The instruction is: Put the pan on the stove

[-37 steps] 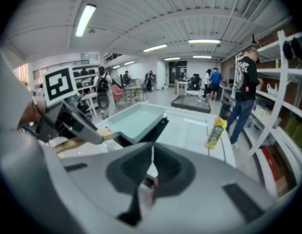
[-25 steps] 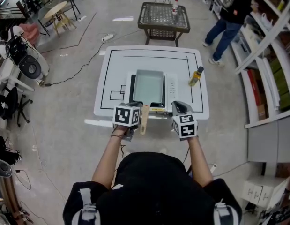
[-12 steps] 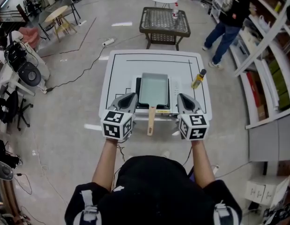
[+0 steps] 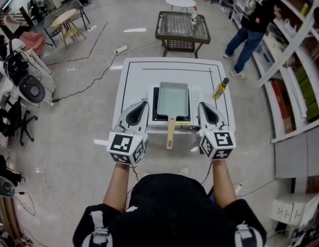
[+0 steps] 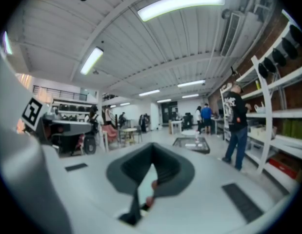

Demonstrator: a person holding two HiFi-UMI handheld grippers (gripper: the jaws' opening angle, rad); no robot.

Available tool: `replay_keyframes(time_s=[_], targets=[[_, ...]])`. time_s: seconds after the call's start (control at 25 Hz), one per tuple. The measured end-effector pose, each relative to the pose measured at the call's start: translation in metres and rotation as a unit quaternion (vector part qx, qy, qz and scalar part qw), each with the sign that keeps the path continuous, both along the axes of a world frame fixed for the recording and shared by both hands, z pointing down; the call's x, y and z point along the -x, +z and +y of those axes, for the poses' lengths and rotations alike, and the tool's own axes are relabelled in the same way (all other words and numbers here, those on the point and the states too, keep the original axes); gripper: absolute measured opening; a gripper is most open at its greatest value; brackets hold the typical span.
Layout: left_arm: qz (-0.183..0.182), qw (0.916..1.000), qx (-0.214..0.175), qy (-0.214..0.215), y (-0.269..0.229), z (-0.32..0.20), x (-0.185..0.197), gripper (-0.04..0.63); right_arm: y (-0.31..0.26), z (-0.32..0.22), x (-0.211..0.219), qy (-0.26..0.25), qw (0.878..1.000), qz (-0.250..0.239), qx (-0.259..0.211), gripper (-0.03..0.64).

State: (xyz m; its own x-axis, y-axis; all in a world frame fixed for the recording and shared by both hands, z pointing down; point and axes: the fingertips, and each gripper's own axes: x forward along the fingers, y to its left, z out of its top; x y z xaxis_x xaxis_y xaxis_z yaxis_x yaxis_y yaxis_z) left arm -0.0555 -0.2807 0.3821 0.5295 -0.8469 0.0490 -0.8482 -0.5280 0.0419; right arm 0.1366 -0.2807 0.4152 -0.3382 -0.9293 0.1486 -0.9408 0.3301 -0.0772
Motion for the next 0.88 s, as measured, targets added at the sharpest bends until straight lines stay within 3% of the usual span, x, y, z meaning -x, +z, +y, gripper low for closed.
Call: replay_keyframes(time_s=[0.48, 0.88], targets=[[-0.002, 1.0, 0.001, -0.008, 0.002, 0.007, 0.007, 0.025, -0.001, 0.004, 0.01, -0.006, 0.999, 0.052, -0.012, 0.034], [-0.002, 0.9999, 0.01, -0.007, 0.008, 0.01, 0.005, 0.025, 0.005, 0.005, 0.017, -0.015, 0.998, 0.055, -0.002, 0.034]])
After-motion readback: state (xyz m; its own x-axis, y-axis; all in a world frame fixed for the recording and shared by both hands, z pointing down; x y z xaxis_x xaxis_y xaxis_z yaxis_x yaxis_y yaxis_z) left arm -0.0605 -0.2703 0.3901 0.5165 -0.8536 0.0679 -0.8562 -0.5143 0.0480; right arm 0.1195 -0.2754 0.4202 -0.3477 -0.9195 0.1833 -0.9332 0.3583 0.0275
